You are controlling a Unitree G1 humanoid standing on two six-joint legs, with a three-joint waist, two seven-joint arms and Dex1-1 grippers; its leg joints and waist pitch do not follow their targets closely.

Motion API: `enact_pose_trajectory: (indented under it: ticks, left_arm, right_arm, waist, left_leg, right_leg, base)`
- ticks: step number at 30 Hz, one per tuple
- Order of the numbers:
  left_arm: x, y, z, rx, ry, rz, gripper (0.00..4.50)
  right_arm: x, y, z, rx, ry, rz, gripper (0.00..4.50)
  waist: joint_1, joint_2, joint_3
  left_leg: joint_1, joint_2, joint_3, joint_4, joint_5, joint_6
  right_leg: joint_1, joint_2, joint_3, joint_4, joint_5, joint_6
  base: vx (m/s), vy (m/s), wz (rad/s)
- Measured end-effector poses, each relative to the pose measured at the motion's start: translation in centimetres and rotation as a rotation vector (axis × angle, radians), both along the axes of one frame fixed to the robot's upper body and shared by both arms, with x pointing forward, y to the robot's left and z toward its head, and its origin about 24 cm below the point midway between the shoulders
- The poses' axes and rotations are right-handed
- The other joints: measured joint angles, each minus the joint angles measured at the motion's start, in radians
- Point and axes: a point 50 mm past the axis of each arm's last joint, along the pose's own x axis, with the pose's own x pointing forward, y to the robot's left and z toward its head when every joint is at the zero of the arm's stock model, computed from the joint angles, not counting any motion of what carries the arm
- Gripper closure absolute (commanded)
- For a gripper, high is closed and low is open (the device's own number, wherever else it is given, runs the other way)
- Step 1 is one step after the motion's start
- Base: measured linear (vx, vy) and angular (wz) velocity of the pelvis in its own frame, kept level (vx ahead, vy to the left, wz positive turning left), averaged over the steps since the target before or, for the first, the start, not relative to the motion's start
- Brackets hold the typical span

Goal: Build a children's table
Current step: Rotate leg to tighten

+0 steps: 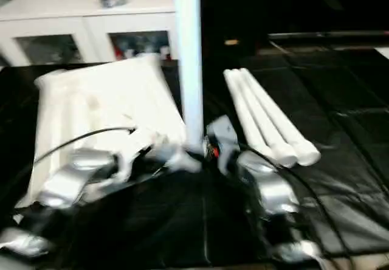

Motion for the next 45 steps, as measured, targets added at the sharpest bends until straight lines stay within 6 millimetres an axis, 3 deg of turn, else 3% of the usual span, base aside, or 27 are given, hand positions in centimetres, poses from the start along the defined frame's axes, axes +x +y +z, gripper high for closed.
enact_pose_trajectory:
  ticks: [6,8,13,18,23,28,33,42,45]
  left_arm:
    - [0.4,-1.1,0.1,-0.002,-0.011,0.098,4.5]
    - [0.4,-1.1,0.2,-0.001,-0.011,0.099,4.5]
    - [0.4,-1.1,0.3,0.008,-0.02,0.09,4.5]
    - [0.1,-0.1,0.4,0.027,-0.033,0.04,4.5]
    - [-0.3,1.1,0.4,0.041,-0.043,-0.041,4.5]
    - [-0.8,2.3,0.4,0.046,-0.053,-0.122,4.5]
    - [-1.6,3.4,0.4,0.047,-0.038,-0.242,4.5]
    - [-2.8,4.0,0.3,0.046,-0.01,-0.426,4.5]
    - [-3.0,3.9,0.4,0.051,-0.008,-0.466,4.5]
  right_arm:
    - [0.9,1.0,0.2,-0.017,-0.012,-0.128,1.88]
    - [0.9,1.0,0.2,-0.017,-0.018,-0.128,1.32]
    - [0.7,1.0,0.3,-0.003,-0.031,-0.117,0.82]
    - [-0.5,-0.2,0.2,0.032,-0.034,-0.008,0.46]
    - [-1.5,-2.1,0.4,0.007,-0.023,0.164,0.04]
    - [-2.4,-3.2,0.7,-0.006,-0.007,0.313,0.04]
    - [-2.9,-4.1,1.1,-0.018,0.016,0.447,0.04]
    - [-3.2,-2.7,1.8,-0.053,-0.025,0.647,0.04]
    - [-3.5,-2.7,1.6,-0.063,0.0,0.704,0.31]
  waist:
    - [-0.004,0.003,-0.002]
    - [-0.004,0.003,-0.002]
    - [-0.003,0.004,-0.001]
    - [-0.009,0.004,-0.001]
    - [0.0,0.003,-0.001]
    - [0.004,0.003,0.0]
    - [0.024,0.002,0.0]
    - [0.057,-0.001,0.0]
    - [0.059,-0.002,0.001]
  left_leg:
    - [-0.001,0.0,0.0,0.0,0.0,0.0]
    - [-0.001,0.0,0.0,0.0,0.0,0.0]
    - [-0.002,0.0,0.0,-0.001,0.0,0.0]
    - [-0.002,0.0,0.0,-0.002,0.0,0.0]
    - [-0.002,0.0,-0.001,-0.001,0.0,0.0]
    - [-0.002,0.0,-0.001,-0.001,0.0,0.0]
    - [-0.002,0.0,0.0,-0.001,0.0,0.0]
    - [-0.002,0.0,0.001,0.0,0.0,0.0]
    - [-0.002,0.0,0.001,0.0,0.0,0.001]
  right_leg:
    - [0.0,0.0,0.0,-0.001,0.001,-0.002]
    - [0.0,0.0,0.0,-0.002,0.0,-0.001]
    - [-0.002,0.0,0.0,-0.002,0.0,-0.001]
    - [-0.003,0.0,0.0,-0.002,0.0,0.0]
    - [-0.003,0.0,-0.001,-0.002,0.0,-0.001]
    - [-0.004,0.0,-0.001,-0.002,0.0,-0.001]
    - [-0.004,0.0,-0.001,-0.002,0.0,-0.001]
    - [-0.003,-0.001,-0.001,-0.002,0.0,-0.001]
    - [-0.003,-0.001,-0.001,-0.002,0.0,-0.001]
  base:
    - [0.0,0.0,0.0]
    - [0.0,0.0,0.0]
    - [0.0,0.0,0.0]
    - [0.0,0.0,0.0]
    - [0.0,0.0,0.0]
    - [0.0,0.0,0.0]
    - [0.0,0.0,0.0]
    - [0.0,0.0,0.0]
    - [0.0,0.0,0.0]
